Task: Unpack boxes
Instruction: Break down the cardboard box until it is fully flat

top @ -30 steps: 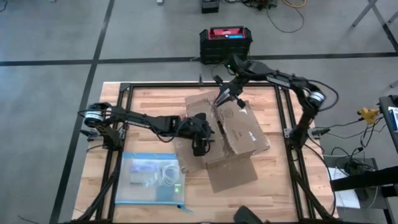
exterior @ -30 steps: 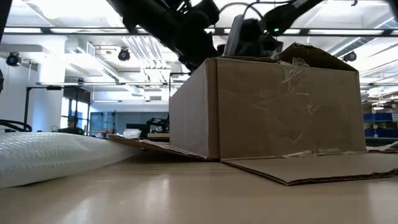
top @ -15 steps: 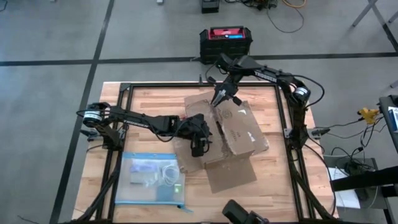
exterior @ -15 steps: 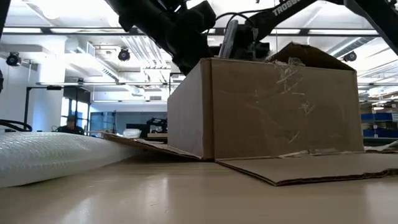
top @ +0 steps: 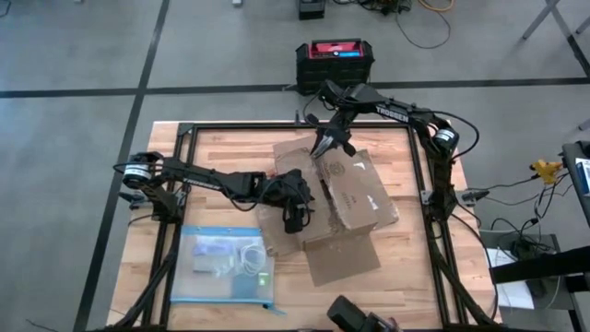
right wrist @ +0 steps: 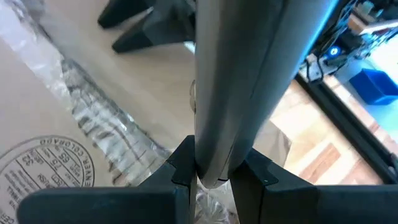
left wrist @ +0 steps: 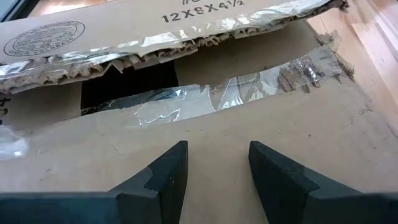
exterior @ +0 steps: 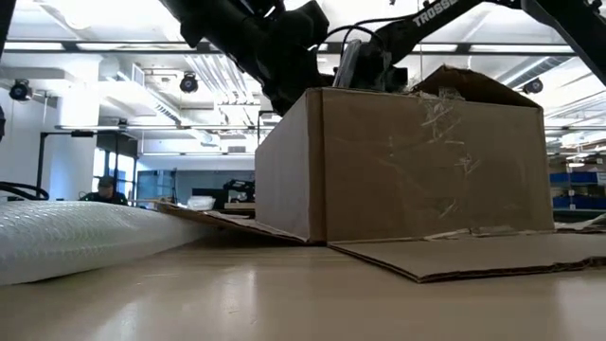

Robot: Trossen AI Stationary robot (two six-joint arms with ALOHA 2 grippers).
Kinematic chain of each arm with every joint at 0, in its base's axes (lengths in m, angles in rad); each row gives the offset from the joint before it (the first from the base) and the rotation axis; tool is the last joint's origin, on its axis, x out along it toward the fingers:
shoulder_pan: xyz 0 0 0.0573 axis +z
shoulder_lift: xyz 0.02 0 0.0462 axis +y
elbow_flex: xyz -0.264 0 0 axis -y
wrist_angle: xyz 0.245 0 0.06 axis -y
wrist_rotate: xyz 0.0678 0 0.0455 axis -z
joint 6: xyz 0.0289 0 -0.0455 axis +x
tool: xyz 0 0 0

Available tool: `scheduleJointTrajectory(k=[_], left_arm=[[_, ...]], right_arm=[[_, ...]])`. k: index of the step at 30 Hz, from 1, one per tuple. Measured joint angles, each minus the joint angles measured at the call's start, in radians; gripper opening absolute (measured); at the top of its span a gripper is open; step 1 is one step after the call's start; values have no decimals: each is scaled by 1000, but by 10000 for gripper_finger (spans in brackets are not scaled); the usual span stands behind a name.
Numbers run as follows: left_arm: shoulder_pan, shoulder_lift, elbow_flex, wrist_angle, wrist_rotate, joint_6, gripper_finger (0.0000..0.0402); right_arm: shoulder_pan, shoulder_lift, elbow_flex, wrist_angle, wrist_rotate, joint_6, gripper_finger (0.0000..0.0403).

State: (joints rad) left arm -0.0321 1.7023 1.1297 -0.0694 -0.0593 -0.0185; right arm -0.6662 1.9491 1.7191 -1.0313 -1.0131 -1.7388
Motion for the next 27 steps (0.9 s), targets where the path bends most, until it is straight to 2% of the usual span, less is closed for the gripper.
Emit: scheduleJointTrajectory(k=[4,14,20,27], left_arm=[[-1,0,0,1,0,-2,156],[-1,4,0,2,-2,-21,156],[-1,14,0,8,3,-36,156],[-4,38,1,35,30,-66,156]], right_arm=[[-5,0,0,-2,65,-2,47],[-54,0,4,79,105,-1,47],[-51,-3,6,92,268,11,47],[-53,-28,6,81,284,10,47]])
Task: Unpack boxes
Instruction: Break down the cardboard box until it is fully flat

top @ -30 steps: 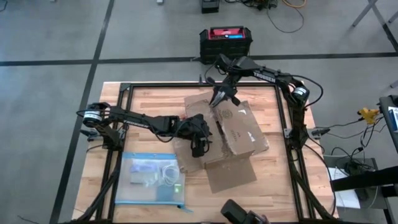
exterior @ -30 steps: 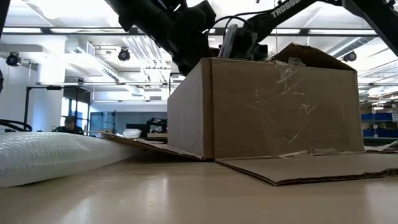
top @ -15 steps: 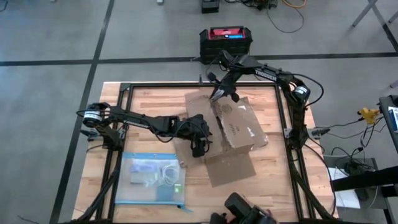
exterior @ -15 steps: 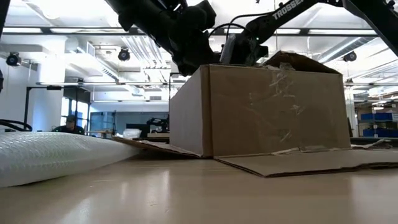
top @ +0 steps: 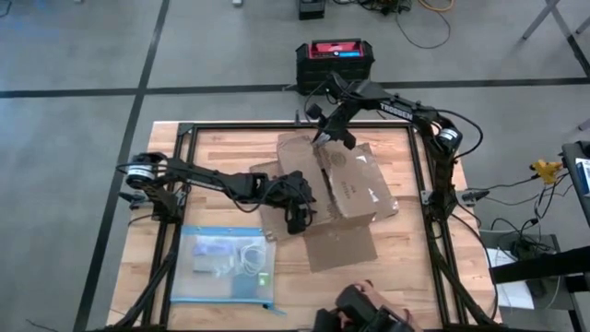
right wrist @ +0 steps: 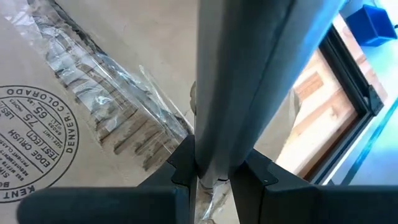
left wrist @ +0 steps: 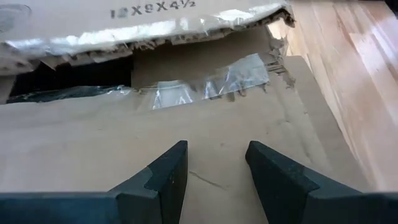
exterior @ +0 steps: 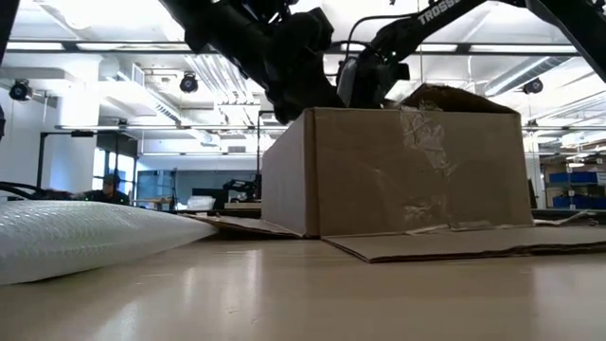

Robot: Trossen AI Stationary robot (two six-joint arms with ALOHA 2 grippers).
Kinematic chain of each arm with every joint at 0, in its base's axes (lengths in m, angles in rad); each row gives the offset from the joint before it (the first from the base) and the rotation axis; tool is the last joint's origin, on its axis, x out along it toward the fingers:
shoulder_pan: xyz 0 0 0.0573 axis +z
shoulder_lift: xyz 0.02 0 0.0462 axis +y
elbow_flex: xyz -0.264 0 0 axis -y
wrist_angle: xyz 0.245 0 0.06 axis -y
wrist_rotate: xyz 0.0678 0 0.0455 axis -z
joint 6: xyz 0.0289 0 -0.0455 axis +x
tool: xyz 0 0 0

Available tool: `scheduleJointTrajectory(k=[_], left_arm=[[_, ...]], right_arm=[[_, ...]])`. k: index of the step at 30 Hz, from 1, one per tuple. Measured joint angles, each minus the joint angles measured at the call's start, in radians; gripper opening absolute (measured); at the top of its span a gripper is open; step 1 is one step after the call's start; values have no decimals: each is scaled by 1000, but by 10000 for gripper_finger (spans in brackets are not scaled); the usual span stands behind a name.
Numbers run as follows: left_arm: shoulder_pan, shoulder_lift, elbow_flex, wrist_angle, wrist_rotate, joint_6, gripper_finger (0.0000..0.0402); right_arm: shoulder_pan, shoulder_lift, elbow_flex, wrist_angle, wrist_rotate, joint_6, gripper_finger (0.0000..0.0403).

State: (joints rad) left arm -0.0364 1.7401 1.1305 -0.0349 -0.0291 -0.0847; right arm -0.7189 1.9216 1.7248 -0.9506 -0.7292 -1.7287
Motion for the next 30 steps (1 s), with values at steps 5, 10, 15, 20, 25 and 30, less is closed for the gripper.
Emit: scheduleJointTrajectory(k=[5,10,15,20,25,30], left_arm=[[-5,7,0,9,3,-11,156],[-10,8,0,11,11,-12,156],[-12,8,0,14,16,-14,156],[-17,9,0,12,38,-15,156],[-23,10,0,13,34,-16,156],[-25,10,-1,16,21,-22,156]], right_arm=[[-4,-38,0,-3,29,0,47],[-8,-63,0,-10,74,0,47],[-8,-106,0,-6,84,0,47],[-12,-163,3,27,106,-4,47],[-14,-210,4,43,144,30,47],[-14,-243,3,14,134,43,47]])
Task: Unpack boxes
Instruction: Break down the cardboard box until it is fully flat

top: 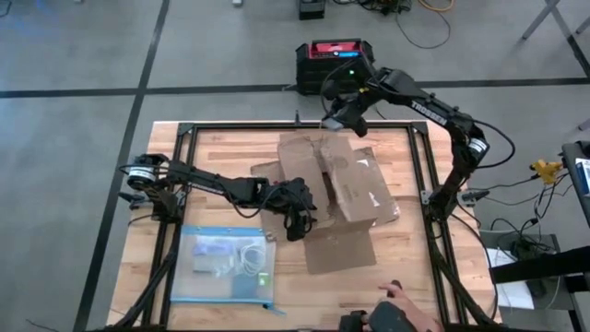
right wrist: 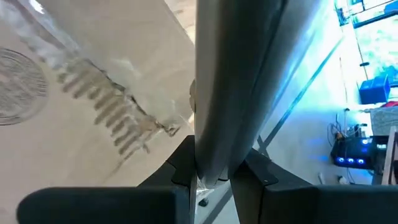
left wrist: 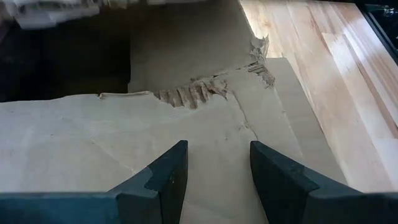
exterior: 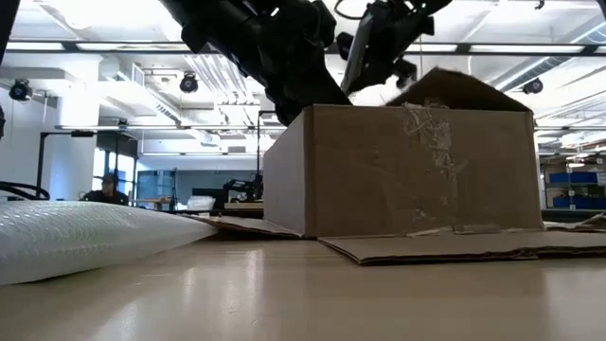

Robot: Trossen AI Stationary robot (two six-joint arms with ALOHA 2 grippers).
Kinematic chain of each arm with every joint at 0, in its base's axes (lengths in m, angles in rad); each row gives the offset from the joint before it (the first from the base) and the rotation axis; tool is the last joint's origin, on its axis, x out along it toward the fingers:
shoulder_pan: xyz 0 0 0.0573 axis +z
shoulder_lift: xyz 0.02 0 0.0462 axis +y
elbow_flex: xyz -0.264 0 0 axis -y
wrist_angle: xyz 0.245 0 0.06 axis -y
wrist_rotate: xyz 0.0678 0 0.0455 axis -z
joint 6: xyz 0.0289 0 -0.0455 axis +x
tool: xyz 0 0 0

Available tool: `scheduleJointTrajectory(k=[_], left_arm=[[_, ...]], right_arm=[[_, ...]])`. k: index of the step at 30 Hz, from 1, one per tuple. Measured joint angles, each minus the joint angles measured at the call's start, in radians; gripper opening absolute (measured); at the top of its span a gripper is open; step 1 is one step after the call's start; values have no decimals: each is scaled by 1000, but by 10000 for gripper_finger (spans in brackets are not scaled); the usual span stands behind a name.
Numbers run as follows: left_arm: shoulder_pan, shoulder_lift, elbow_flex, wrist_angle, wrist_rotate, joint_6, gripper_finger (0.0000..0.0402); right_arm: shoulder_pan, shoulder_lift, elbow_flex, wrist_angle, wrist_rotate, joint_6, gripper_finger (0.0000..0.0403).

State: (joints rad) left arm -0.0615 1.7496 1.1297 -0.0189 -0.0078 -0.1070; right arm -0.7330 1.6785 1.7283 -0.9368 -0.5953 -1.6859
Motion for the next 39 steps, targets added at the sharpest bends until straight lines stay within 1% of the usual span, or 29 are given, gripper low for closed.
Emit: scheduleJointTrajectory(k=[3,7,10,12,15,17,21,22,23,24,26,28,30,32,35,37,39], left_arm=[[-3,-3,0,-7,-1,1,156],[-4,-37,0,-84,-9,12,156],[-6,-71,-1,-151,-40,25,156],[-10,-93,-1,-193,-62,31,156],[-11,-117,-2,-245,-85,38,156],[-15,-133,-2,-295,-93,43,156],[-29,-186,-48,-358,-118,40,156],[-35,-208,-72,-357,-119,39,156],[-38,-233,-99,-355,-122,39,156],[-39,-261,-128,-351,-127,38,156],[-44,-324,-191,-341,-146,34,156],[-50,-401,-269,-302,-161,14,156],[-56,-475,-346,-246,-164,-2,156],[-76,-543,-422,-180,-169,-21,156],[-116,-620,-509,-106,-177,-35,156],[-141,-652,-545,-63,-173,-36,155],[-158,-663,-571,-28,-192,-36,153]], right_arm=[[-4,-20,0,-49,1,18,47],[-38,-62,-17,-115,-7,113,47],[-77,-102,-54,-84,9,207,47],[-110,-120,-63,1,56,336,47],[-161,-129,-64,135,178,691,47],[-199,-128,-69,182,307,890,47],[-223,-117,-103,94,607,1158,47],[-224,-118,-113,49,648,1220,47],[-224,-119,-124,2,666,1284,47],[-224,-120,-138,-35,675,1342,47],[-223,-119,-178,-56,665,1444,47],[-223,-120,-237,-80,660,1523,47],[-224,-121,-301,-88,631,1583,47],[-224,-128,-376,-68,604,1638,47],[-221,-151,-505,-38,593,1736,47],[-212,-177,-579,26,592,1799,47],[-207,-203,-649,66,591,1886,47]])
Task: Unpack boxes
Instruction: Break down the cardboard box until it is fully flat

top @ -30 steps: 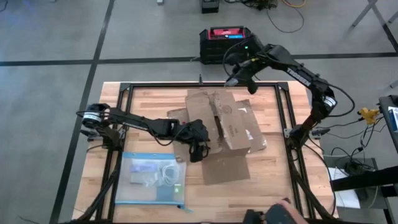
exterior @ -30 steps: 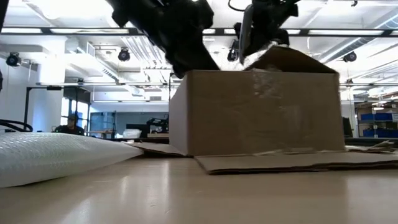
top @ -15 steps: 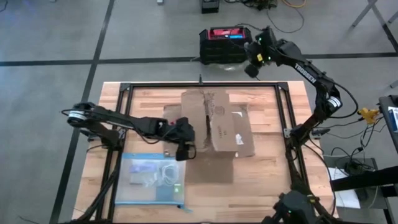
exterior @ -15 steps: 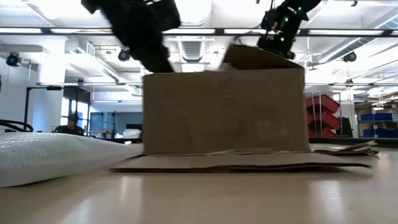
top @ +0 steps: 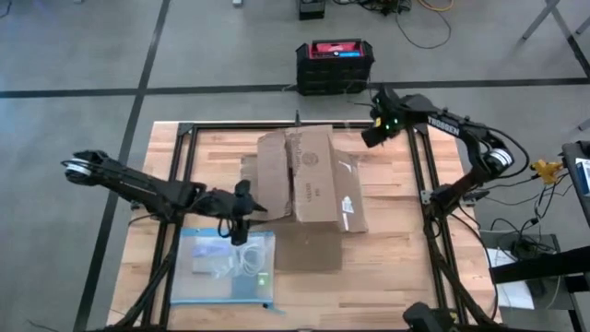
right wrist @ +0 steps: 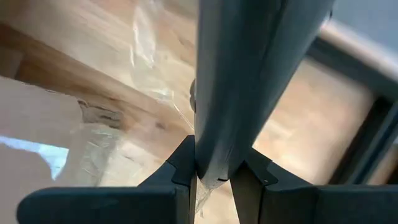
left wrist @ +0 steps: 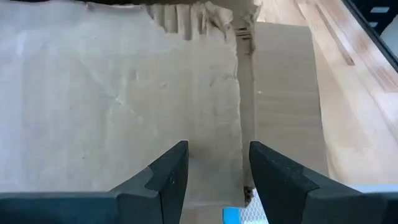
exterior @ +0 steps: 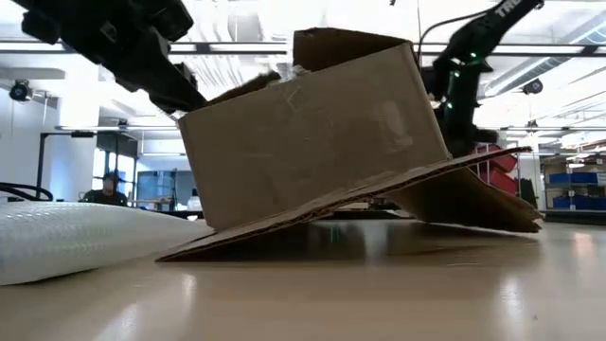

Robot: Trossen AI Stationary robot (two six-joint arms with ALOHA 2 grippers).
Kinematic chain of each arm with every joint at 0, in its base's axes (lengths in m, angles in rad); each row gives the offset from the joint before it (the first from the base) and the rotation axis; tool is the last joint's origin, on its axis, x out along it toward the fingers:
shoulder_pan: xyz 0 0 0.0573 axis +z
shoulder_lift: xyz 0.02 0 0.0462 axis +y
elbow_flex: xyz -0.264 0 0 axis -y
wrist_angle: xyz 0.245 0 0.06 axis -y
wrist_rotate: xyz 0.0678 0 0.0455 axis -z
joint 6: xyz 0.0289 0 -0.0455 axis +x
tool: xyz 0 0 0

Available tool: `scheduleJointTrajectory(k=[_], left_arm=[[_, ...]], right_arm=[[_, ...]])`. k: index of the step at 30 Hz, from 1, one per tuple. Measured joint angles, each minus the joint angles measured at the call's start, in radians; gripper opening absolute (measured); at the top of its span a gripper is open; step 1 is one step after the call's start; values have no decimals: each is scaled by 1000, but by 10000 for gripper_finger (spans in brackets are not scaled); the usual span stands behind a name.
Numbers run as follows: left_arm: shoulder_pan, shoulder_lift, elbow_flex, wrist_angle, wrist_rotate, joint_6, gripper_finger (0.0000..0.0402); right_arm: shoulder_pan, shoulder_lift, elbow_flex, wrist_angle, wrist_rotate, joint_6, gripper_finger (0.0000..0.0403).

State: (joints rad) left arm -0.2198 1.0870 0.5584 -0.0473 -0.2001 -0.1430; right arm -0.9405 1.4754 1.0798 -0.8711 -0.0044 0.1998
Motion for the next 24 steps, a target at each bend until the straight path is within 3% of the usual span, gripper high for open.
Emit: scheduleJointTrajectory(k=[4,9,17,24], left_arm=[[-15,6,-13,6,-11,3,143],[-29,14,0,6,-11,47,132],[-66,12,76,9,0,97,121],[-182,11,154,8,-12,105,121]], right_arm=[[0,-45,-118,10,1,142,47],[0,-91,-219,-25,3,207,47],[7,-100,-304,-119,5,265,127],[89,-110,-331,-159,0,261,140]])
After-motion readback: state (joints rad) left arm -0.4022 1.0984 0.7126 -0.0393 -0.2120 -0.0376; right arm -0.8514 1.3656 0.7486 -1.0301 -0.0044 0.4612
